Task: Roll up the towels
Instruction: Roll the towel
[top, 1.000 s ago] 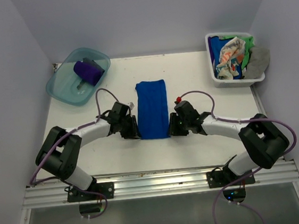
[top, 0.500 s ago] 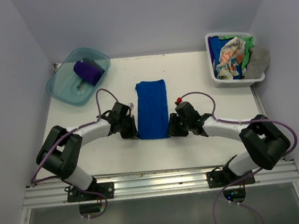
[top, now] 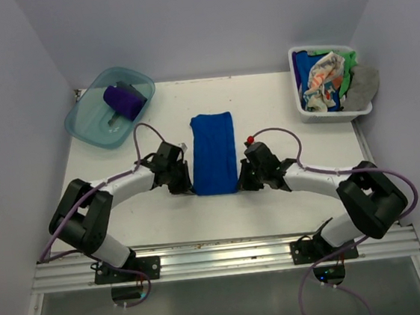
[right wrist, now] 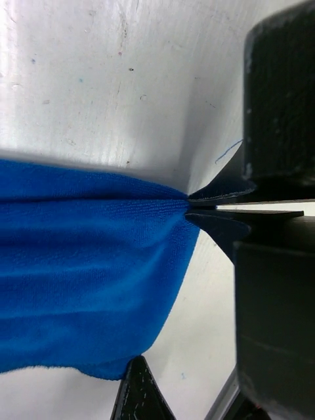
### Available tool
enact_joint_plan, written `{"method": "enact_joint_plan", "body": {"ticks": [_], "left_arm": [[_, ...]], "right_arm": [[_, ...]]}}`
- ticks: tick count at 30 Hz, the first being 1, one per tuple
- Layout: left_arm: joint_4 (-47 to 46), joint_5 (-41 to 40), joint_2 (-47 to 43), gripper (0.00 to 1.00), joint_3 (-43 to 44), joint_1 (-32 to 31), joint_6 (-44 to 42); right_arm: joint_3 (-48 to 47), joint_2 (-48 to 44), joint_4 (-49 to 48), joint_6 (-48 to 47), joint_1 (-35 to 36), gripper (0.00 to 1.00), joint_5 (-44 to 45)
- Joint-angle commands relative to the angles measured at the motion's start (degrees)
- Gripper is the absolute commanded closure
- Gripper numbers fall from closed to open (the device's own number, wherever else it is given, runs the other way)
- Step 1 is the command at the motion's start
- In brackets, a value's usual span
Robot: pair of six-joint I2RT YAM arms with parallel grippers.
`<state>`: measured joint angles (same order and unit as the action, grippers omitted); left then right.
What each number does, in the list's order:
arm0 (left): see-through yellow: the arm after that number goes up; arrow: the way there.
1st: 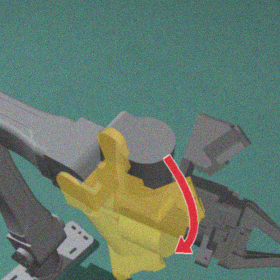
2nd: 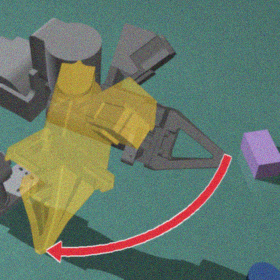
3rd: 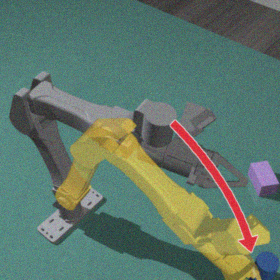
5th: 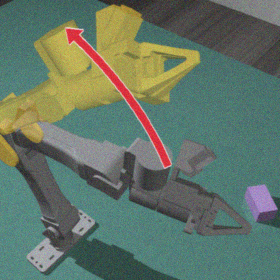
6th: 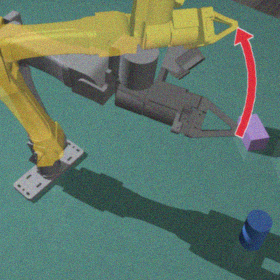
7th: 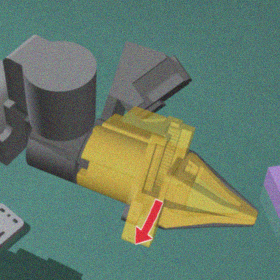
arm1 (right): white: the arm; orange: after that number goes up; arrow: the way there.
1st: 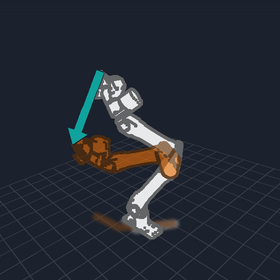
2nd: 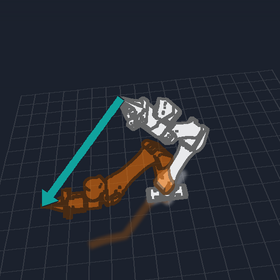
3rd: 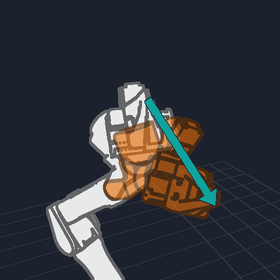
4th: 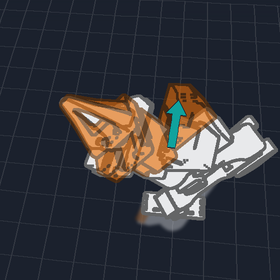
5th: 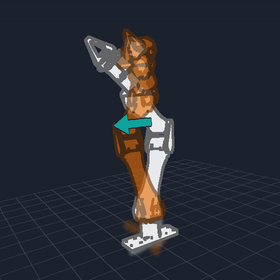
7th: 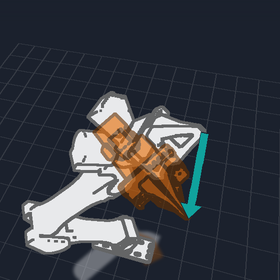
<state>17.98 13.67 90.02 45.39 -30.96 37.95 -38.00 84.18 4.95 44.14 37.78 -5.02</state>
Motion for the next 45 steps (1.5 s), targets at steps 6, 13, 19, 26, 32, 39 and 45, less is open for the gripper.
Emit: {"method": "enact_joint_plan", "body": {"ticks": [6, 13, 19, 26, 32, 39, 45], "left_arm": [[6.1, -3.5, -2.4, 1.0, 8.9, -0.3, 0.6], [8.4, -5.9, 1.6, 1.0, 16.9, 1.3, 0.3], [8.4, -6.4, 5.6, 1.0, 21.7, 3.6, -0.5], [7.7, -6.6, 12.0, 1.0, 26.4, 5.6, -1.7], [6.4, -6.5, 17.0, 1.0, 28.7, 6.8, -2.3], [7.0, -6.3, 17.4, 1.0, 28.9, 6.8, -2.9], [8.3, -5.9, 16.0, 1.0, 28.9, 6.8, -3.6]], "right_arm": [[-7.5, -4.0, 6.1, -3.4, 0.2, 1.0, 6.2], [-14.8, -1.0, 8.4, -6.5, -0.9, 1.0, 9.6], [-21.3, 5.6, 8.8, -8.4, -3.1, 1.0, 9.1], [-26.5, 12.8, 8.6, -8.5, -4.6, 1.0, 9.1], [-26.9, 15.0, 8.1, -6.6, -4.9, 1.0, 10.5], [-24.6, 12.4, 8.6, -5.7, -5.4, 1.0, 11.3], [-22.5, 10.7, 8.8, -5.6, -5.4, 1.0, 11.2]]}}
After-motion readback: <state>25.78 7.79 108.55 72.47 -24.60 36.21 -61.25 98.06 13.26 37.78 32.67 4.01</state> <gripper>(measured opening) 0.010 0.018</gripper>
